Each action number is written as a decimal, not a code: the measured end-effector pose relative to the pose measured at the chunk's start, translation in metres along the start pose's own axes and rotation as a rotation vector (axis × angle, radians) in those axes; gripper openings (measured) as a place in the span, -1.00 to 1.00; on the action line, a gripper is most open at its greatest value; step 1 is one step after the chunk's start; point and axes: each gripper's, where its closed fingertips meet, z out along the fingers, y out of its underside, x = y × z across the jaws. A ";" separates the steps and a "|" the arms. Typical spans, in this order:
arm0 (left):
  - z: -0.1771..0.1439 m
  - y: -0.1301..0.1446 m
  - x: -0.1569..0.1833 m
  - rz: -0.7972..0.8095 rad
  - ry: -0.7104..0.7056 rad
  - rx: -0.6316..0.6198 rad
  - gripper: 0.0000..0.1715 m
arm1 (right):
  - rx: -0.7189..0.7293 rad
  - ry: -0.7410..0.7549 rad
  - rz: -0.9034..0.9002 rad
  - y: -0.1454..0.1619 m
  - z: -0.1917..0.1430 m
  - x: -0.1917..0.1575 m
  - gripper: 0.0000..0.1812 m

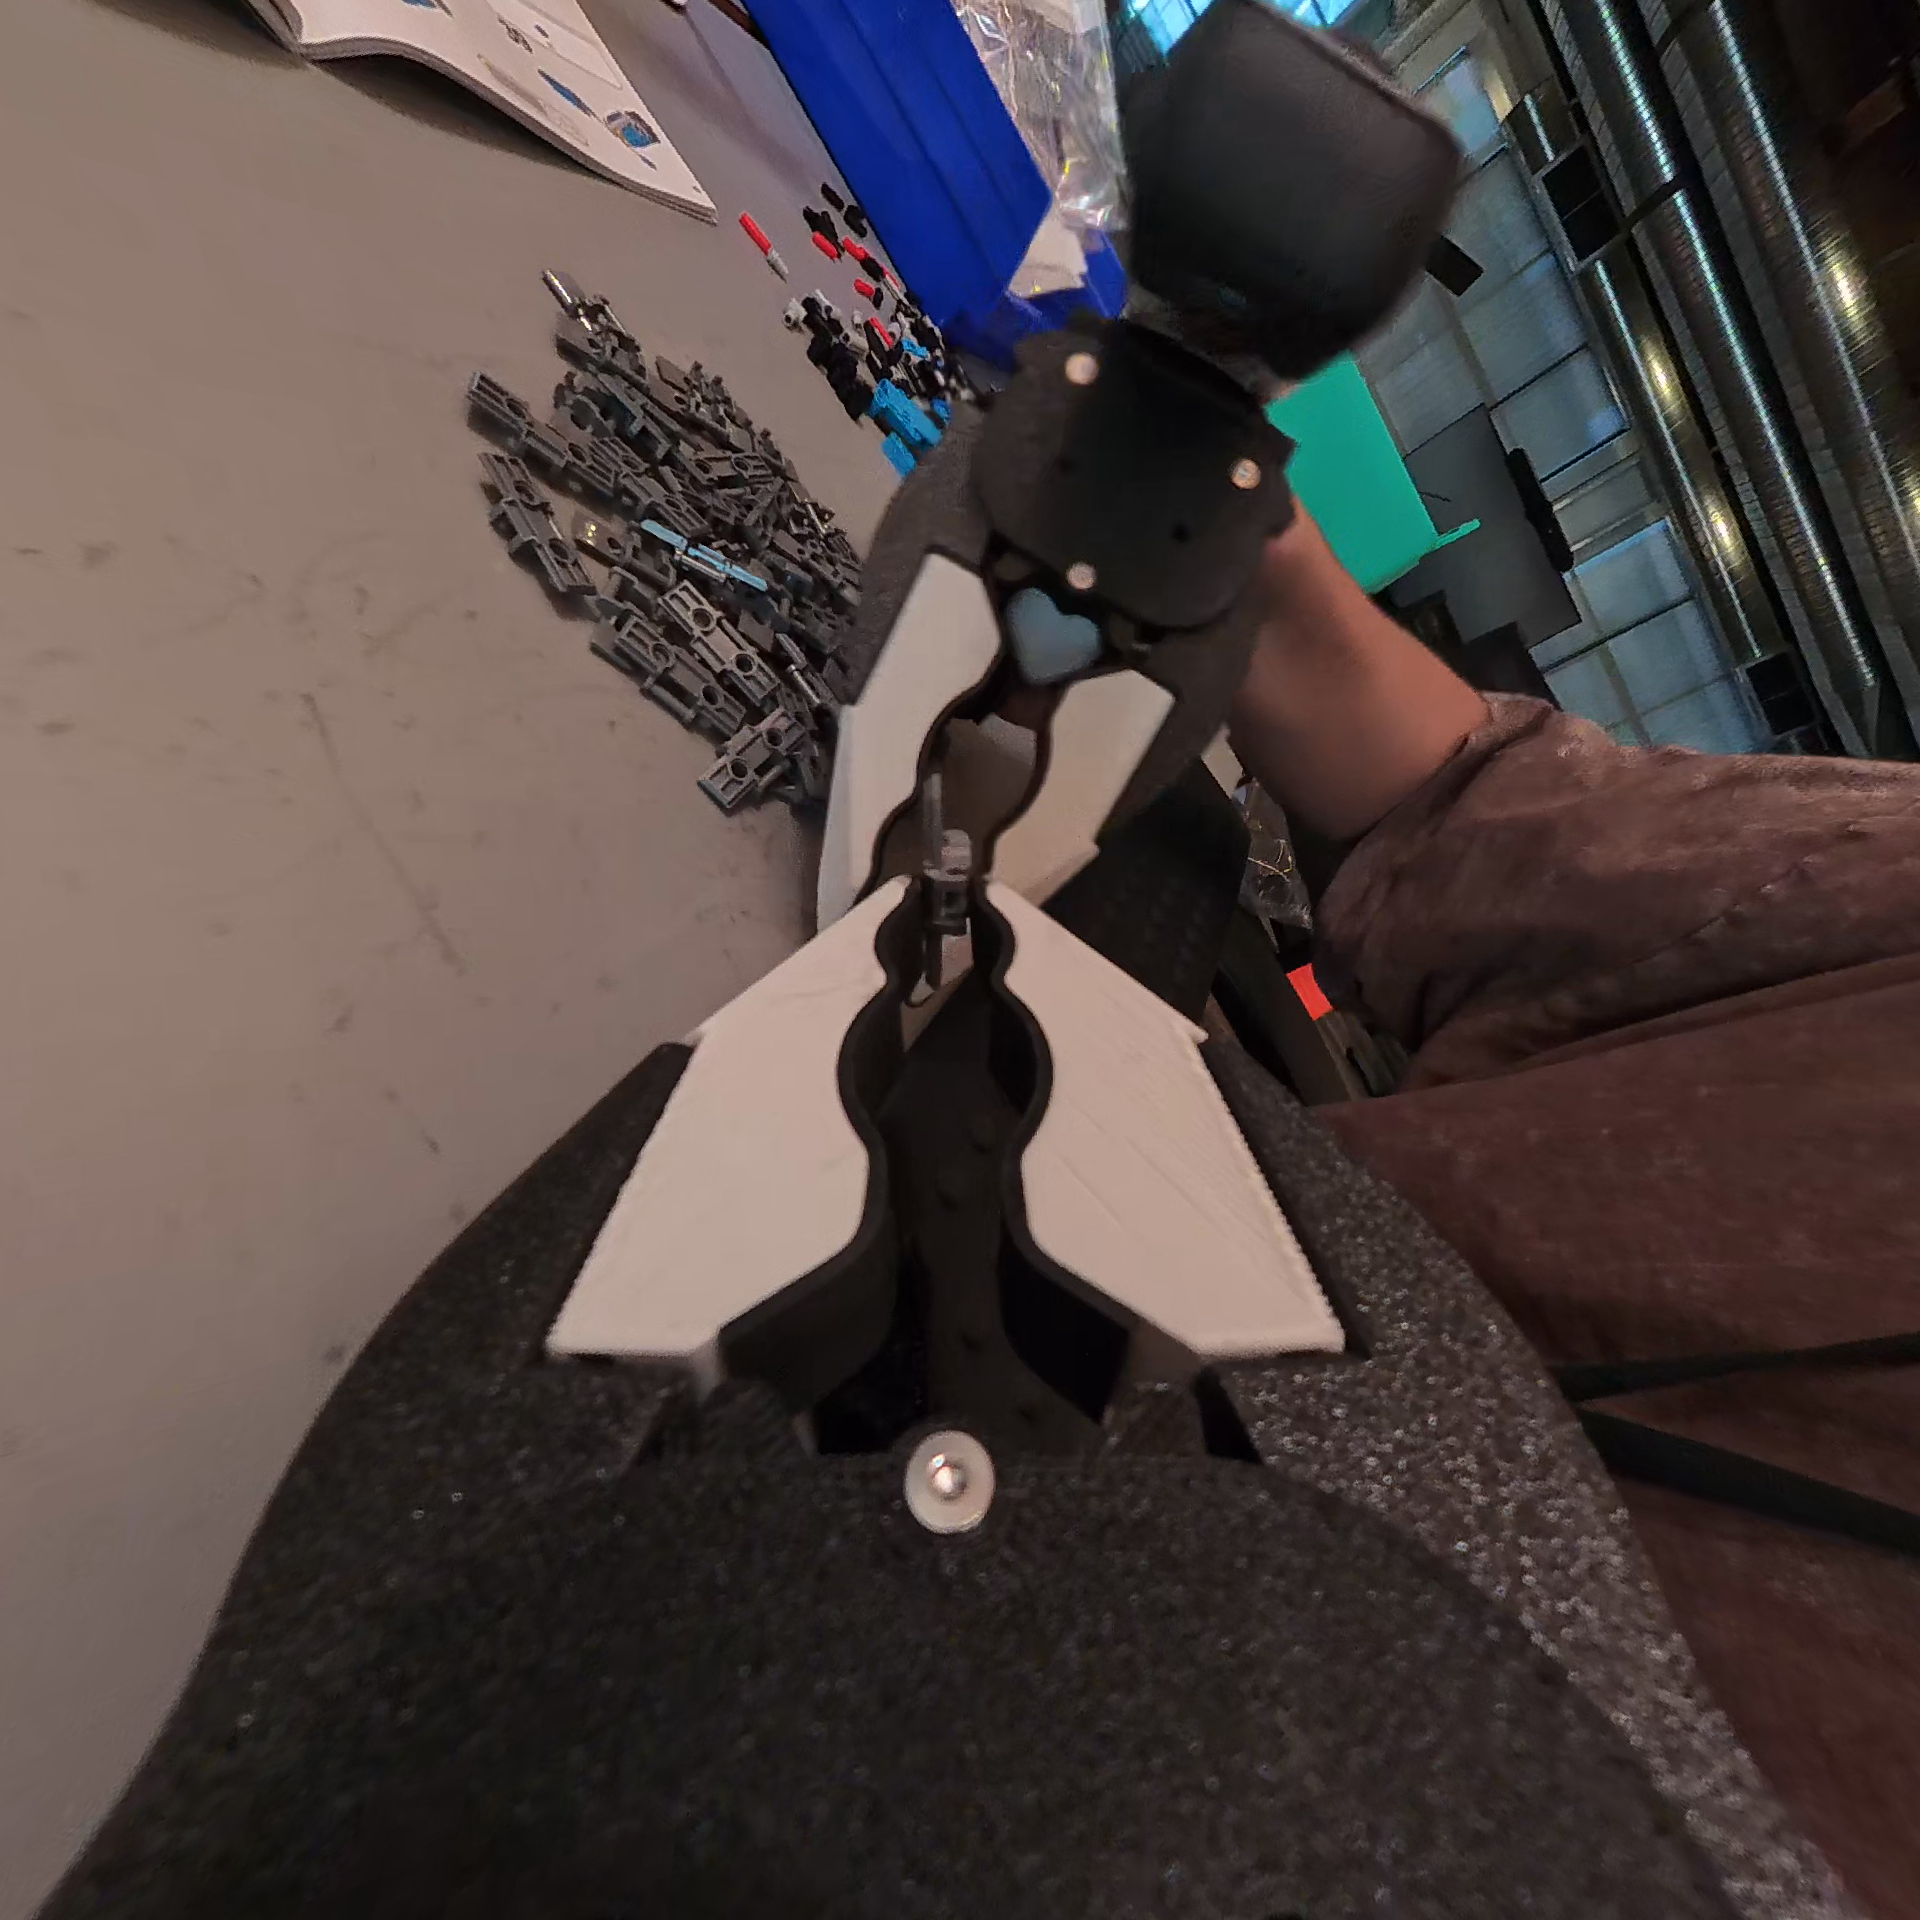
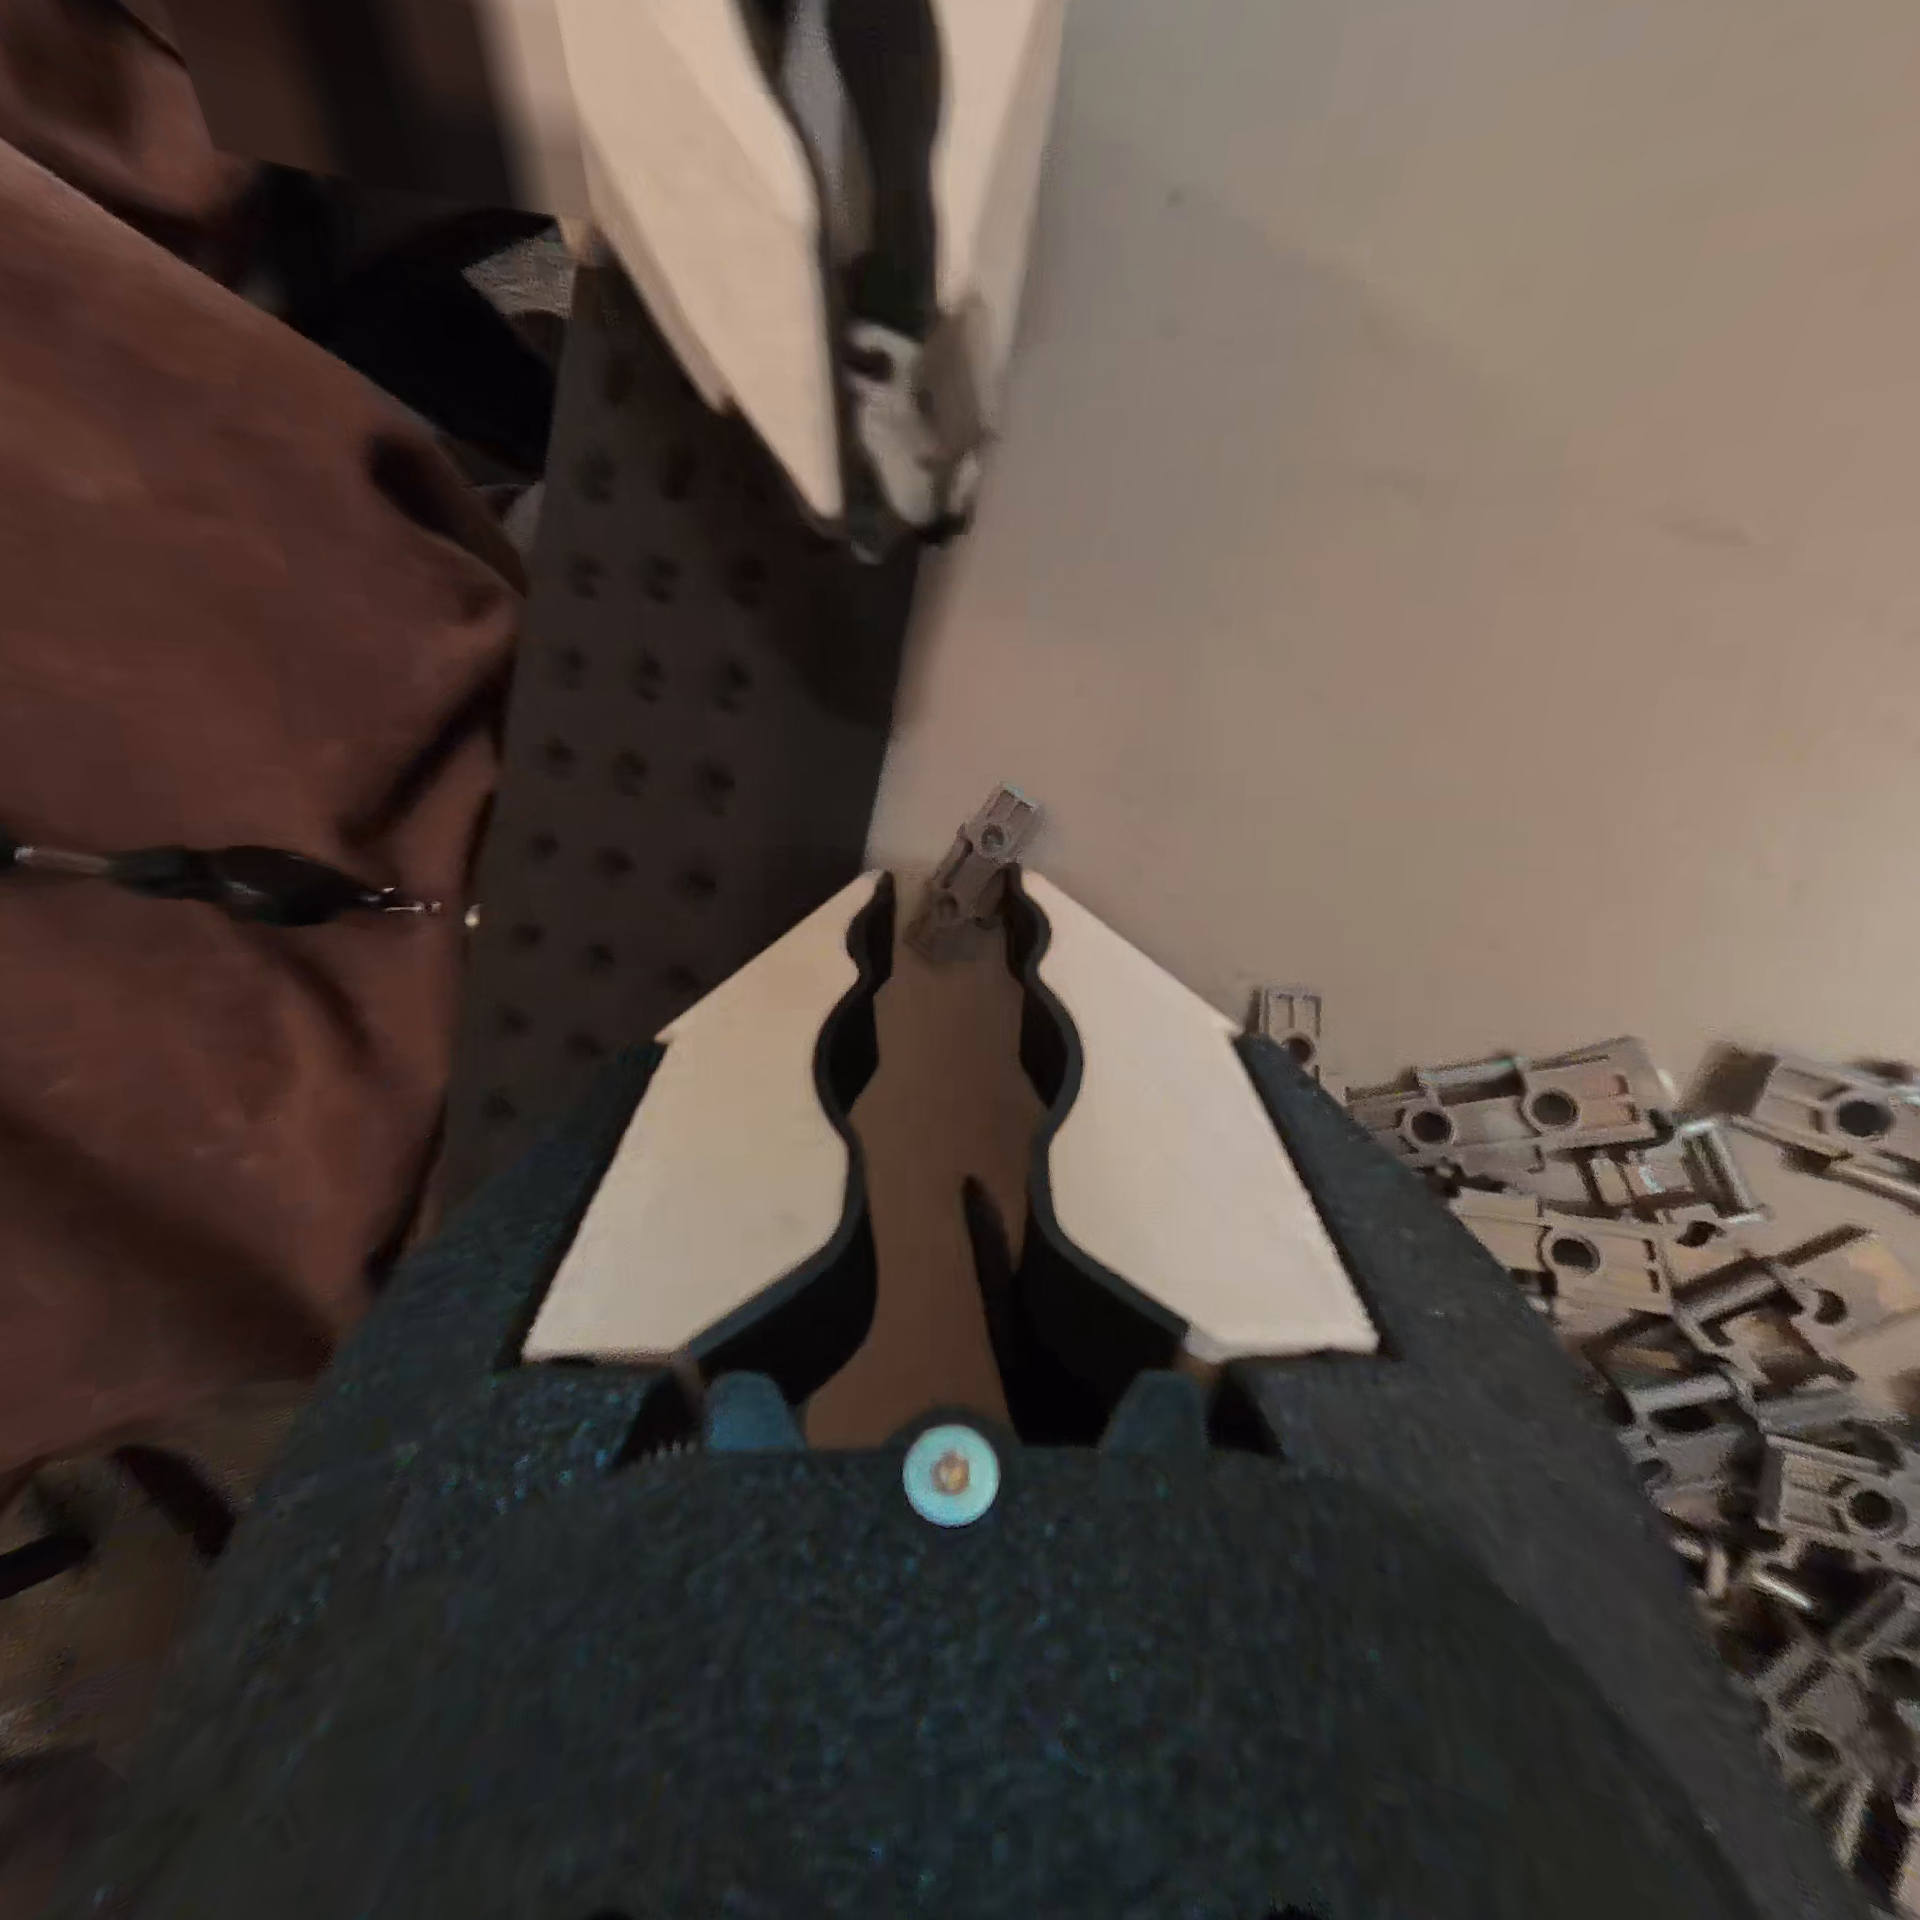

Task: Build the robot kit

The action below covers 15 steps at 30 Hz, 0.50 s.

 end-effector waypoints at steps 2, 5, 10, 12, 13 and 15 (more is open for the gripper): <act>-0.002 -0.001 -0.001 0.004 -0.009 0.006 -0.91 | 0.006 0.135 -0.046 -0.006 -0.003 0.002 -0.75; -0.007 -0.005 -0.005 0.014 -0.041 0.021 -0.91 | 0.042 0.320 -0.047 -0.011 -0.010 0.003 -0.74; -0.007 -0.006 -0.004 0.033 -0.057 0.026 -0.91 | 0.024 0.520 -0.102 -0.001 -0.003 -0.001 -0.79; -0.005 -0.005 -0.003 0.042 -0.054 0.018 -0.91 | 0.003 0.606 -0.152 0.002 -0.002 0.007 -0.83; -0.004 -0.004 -0.002 0.046 -0.055 0.013 -0.91 | -0.009 0.611 -0.160 0.004 0.001 0.009 -0.84; -0.003 -0.002 -0.002 0.053 -0.057 0.006 -0.91 | 0.003 0.583 -0.158 0.002 0.005 0.010 -0.83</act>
